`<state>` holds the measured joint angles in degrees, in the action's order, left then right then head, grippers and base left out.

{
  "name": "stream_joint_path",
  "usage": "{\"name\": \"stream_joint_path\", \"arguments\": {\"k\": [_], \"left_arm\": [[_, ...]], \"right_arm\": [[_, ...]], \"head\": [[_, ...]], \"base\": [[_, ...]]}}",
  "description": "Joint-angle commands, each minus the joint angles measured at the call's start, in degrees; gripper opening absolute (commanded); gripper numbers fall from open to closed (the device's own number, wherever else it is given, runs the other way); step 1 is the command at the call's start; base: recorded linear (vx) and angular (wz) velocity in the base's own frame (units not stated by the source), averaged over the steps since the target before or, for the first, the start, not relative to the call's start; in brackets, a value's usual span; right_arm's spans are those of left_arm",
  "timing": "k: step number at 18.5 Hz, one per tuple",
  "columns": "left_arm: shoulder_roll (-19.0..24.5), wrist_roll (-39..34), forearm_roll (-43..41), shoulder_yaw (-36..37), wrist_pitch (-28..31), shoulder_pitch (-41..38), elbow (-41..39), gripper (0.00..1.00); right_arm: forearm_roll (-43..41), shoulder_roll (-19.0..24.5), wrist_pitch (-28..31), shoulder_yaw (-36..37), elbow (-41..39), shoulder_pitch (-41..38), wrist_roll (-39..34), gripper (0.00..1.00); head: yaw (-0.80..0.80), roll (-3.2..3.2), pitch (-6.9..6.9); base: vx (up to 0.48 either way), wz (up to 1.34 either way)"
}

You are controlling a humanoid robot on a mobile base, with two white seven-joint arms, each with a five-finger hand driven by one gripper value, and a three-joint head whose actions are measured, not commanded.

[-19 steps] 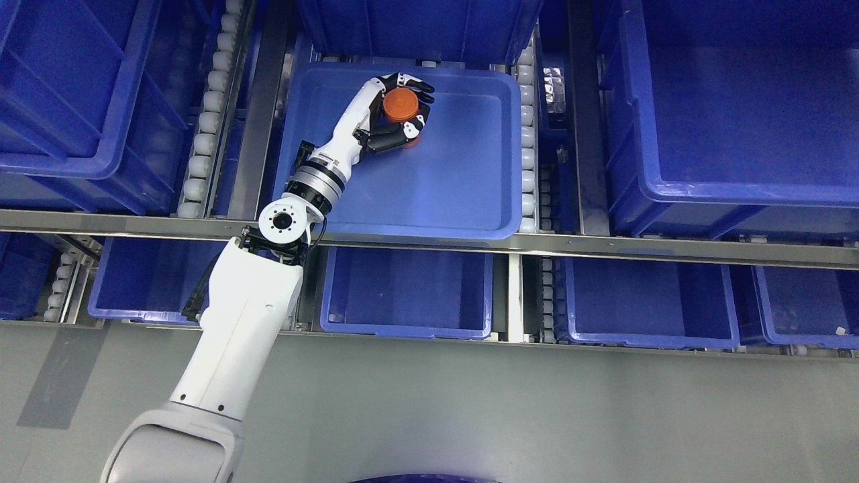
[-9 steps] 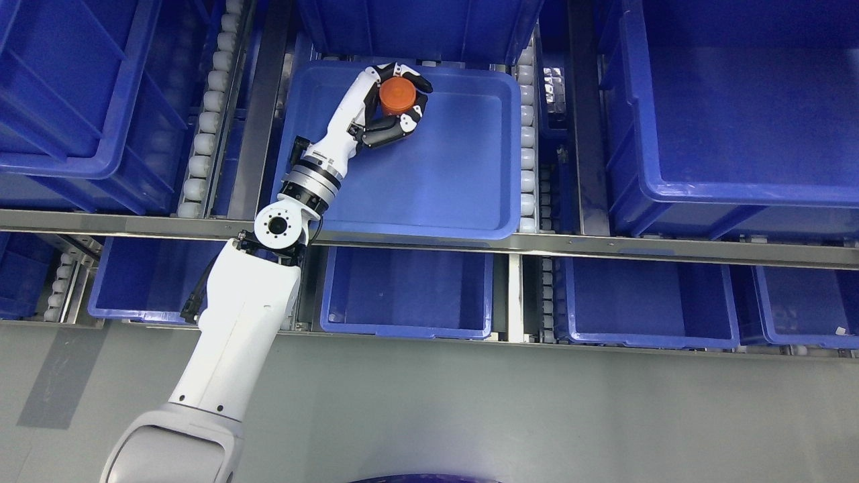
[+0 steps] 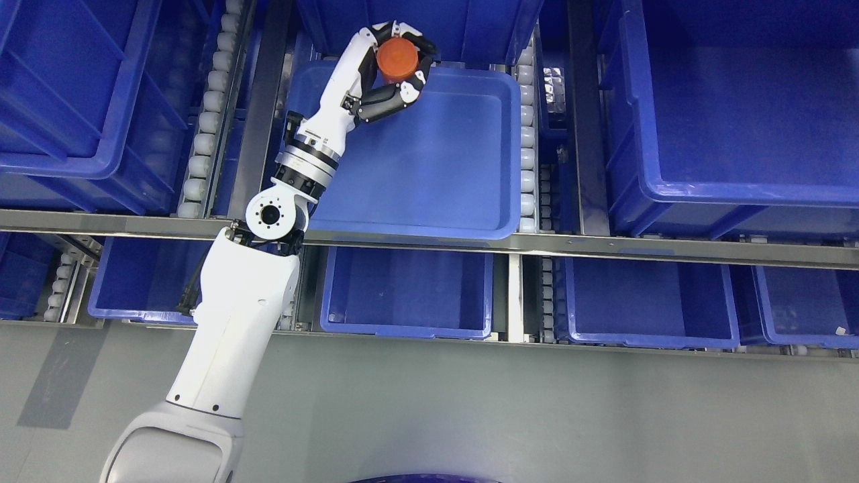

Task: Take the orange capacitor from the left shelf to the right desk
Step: 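Lift the capacitor out of the bin with the left hand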

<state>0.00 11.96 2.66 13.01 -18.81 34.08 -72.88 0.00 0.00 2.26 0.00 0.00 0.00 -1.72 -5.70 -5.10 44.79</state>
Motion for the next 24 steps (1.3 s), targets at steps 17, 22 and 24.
{"name": "stream_joint_path", "arguments": {"k": [17,22,24], "left_arm": [[1.0,-0.01,0.76,-5.98,-14.24,-5.69,-18.35,0.02],[1.0,-0.01,0.76,-5.8,-14.42,-6.31,-18.97,0.02],[1.0,-0.01,0.76,-5.8,-14.42,-6.48,-19.23,0.02]], "right_arm": [[0.0,-1.0,0.03,0.7,-1.32,-1.93,-0.04,1.0],[0.0,-1.0,0.03,0.62,-1.32,-1.93,-0.04,1.0],[0.0,-1.0,0.03,0.7,-1.32,-1.93,-0.04,1.0]], "head": [[0.0,0.0,0.0],[0.0,0.0,0.0],[0.0,0.0,0.0]], "base": [[-0.039,-0.02],[-0.151,-0.07],[-0.157,-0.27]]}}
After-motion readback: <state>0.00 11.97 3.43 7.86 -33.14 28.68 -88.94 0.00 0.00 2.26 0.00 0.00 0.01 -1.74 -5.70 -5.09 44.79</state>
